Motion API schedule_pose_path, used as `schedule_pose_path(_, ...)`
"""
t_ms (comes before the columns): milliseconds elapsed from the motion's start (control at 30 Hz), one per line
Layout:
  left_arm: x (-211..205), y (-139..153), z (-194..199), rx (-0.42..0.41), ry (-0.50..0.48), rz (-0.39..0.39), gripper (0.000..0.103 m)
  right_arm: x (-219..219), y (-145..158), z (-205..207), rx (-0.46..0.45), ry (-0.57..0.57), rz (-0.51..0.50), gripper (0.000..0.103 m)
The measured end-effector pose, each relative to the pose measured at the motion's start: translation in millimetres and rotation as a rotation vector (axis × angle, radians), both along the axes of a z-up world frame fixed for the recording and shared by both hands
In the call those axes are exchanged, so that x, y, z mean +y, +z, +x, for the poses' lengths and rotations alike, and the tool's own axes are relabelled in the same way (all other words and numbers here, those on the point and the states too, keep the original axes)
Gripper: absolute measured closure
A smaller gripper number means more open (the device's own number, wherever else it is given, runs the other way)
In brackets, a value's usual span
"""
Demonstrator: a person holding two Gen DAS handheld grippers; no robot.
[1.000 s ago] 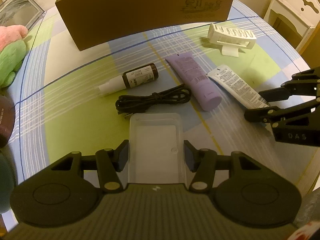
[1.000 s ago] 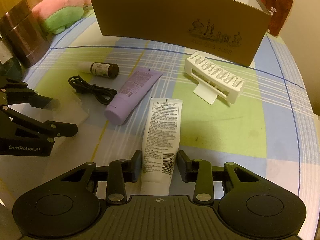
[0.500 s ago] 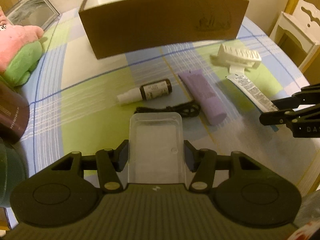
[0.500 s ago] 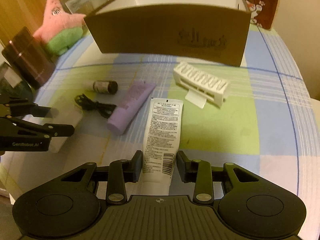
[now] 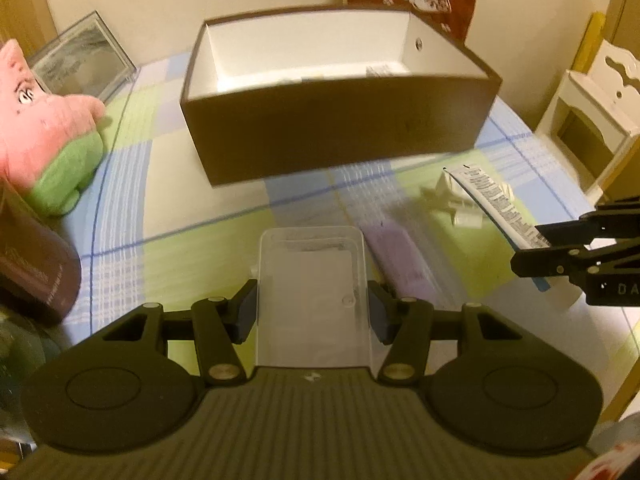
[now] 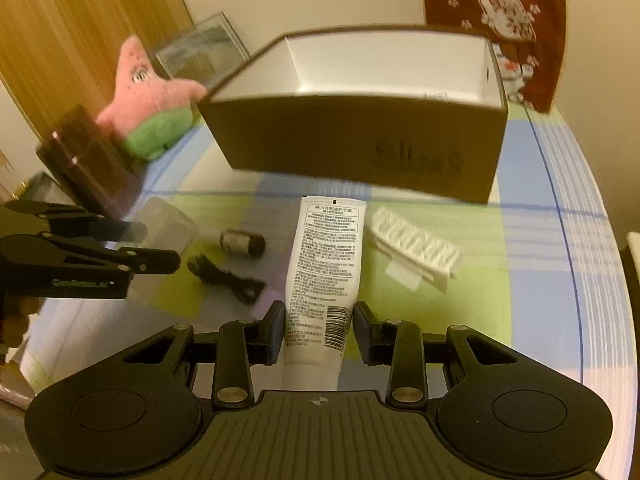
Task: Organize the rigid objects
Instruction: 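Lift and carry the clear tray and white tube over the brown box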
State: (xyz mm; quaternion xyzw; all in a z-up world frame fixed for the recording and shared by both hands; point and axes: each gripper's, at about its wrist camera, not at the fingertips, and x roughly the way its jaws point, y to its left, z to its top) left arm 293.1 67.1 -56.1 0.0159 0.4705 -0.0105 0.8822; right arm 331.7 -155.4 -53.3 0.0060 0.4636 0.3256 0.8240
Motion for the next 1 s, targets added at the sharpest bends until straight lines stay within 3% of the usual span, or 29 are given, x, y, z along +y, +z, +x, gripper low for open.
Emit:
schedule_pose_path(567,20.0,52.4,73.2,-0.157,0.022,0.012,0.049,6.5,51.9,85.1,-0.134,-0.004,0.097,0.066)
schedule_pose_path(1000,32.9,70.5,161.1,-0.203,0.013,0.069,0.049,28.7,65.8,168.1,-0.219,0.014,0.065,0.066)
